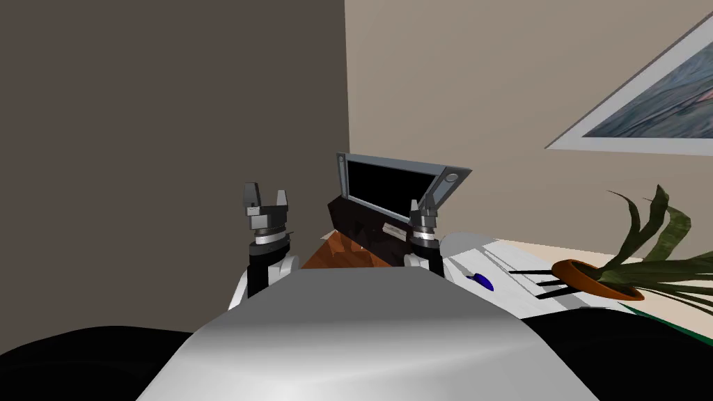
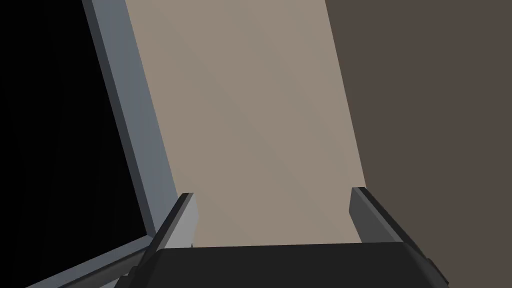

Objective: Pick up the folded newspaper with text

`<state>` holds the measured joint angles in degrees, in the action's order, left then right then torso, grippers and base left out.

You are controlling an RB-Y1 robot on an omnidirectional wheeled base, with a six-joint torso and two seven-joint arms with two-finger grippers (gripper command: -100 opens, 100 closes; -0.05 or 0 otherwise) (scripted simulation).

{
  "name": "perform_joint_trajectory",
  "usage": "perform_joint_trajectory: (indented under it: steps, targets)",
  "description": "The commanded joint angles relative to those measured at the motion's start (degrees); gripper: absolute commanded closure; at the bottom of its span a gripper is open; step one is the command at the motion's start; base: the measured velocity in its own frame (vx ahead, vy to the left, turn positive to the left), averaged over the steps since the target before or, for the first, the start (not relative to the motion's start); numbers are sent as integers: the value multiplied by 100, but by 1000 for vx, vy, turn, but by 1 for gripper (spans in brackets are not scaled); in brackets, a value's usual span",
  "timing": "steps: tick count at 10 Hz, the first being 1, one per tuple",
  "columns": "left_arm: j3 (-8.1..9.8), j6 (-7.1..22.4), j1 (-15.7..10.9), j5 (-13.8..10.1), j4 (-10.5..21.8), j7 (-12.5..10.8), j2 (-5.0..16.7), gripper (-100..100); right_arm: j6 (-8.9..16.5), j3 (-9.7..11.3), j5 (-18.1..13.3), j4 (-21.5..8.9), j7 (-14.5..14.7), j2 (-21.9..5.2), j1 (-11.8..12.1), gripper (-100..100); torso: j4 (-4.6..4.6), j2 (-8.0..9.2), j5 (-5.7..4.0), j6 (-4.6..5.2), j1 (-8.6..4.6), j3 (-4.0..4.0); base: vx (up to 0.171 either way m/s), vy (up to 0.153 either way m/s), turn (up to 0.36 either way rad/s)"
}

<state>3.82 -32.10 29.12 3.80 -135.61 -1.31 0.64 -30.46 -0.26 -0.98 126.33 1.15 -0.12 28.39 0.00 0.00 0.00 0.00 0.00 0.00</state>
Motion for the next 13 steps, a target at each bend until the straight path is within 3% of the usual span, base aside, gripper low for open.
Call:
perform_joint_trajectory:
  steps: [1,6,7,12,13]
  targets:
    - [0,0,0,0,0,0,0,0,163,36,-157,-131,29,-145,-18,-100,0,0,0,0,0,0,9,-7,84]
    - [0,0,0,0,0,0,0,0,887,210,-900,-759,167,-568,-103,-100,-3,-12,-2,-2,-7,-7,23,-19,131]
    - [0,0,0,0,0,0,0,0,938,210,-900,-759,167,-568,-103,-100,-3,-12,-2,-1,-10,-7,21,-22,27]
    - [1,0,1,0,0,0,0,0,1805,432,-1758,-1553,337,-865,-209,-100,-2,-8,-2,2,-9,-5,16,-17,136]
    - [0,0,0,0,0,0,0,0,1903,432,-1825,-1553,337,-865,-209,-100,-2,-5,-1,-1,-5,-3,5,-10,60]
